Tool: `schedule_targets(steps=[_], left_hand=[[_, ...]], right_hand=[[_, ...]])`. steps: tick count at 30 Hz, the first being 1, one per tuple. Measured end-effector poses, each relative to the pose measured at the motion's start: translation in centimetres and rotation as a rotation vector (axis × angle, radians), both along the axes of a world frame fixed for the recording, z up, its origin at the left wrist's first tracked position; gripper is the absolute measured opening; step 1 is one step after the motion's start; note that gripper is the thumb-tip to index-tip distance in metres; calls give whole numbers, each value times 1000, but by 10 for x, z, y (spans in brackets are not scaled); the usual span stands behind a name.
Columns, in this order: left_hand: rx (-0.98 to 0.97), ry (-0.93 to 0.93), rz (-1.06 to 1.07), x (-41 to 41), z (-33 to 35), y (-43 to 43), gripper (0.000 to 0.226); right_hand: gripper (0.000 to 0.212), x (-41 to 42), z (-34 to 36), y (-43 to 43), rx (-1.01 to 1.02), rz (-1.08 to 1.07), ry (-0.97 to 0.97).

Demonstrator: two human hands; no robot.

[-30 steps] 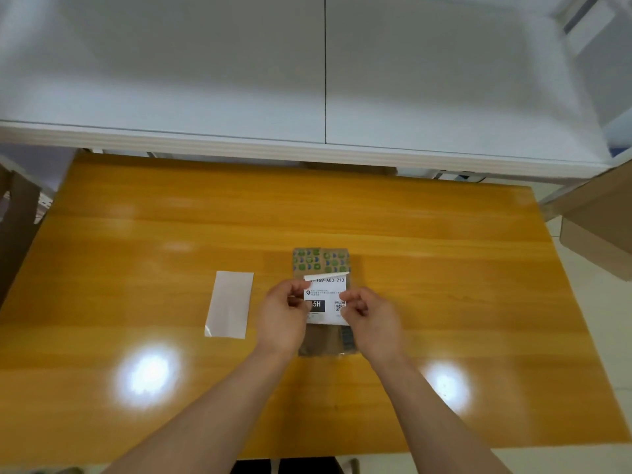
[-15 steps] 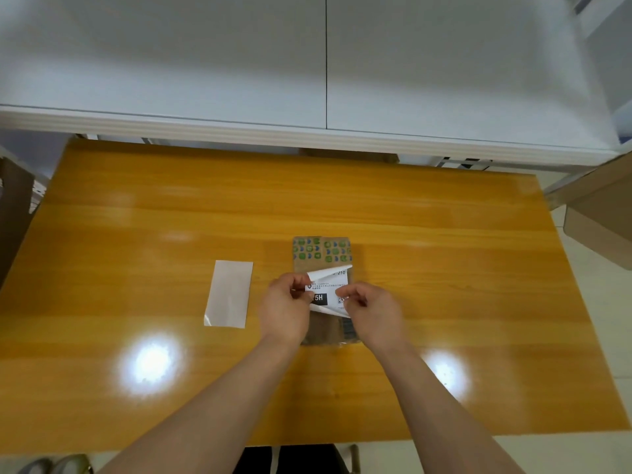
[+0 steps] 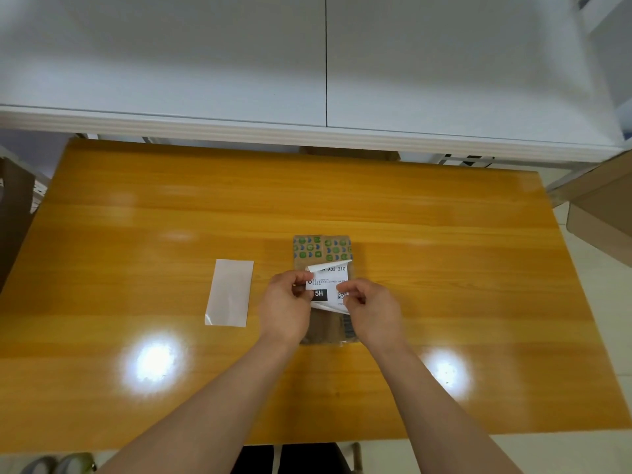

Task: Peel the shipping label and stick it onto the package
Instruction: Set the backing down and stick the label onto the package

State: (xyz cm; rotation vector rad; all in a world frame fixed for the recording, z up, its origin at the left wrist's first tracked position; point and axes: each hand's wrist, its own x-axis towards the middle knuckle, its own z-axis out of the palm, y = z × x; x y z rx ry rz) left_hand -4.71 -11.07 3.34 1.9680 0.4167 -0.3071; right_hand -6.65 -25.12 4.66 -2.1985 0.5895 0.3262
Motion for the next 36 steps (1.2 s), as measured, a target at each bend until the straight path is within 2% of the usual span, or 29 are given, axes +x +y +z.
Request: schedule_targets(steps=[10,36], left_hand=[[149,-56,-131,0,2,1,29],[307,-170,-312,-1,1,5,30]], right_hand=[[26,0,0,2,-56,24,-7],[28,-1,-2,5,-185,88,-21]])
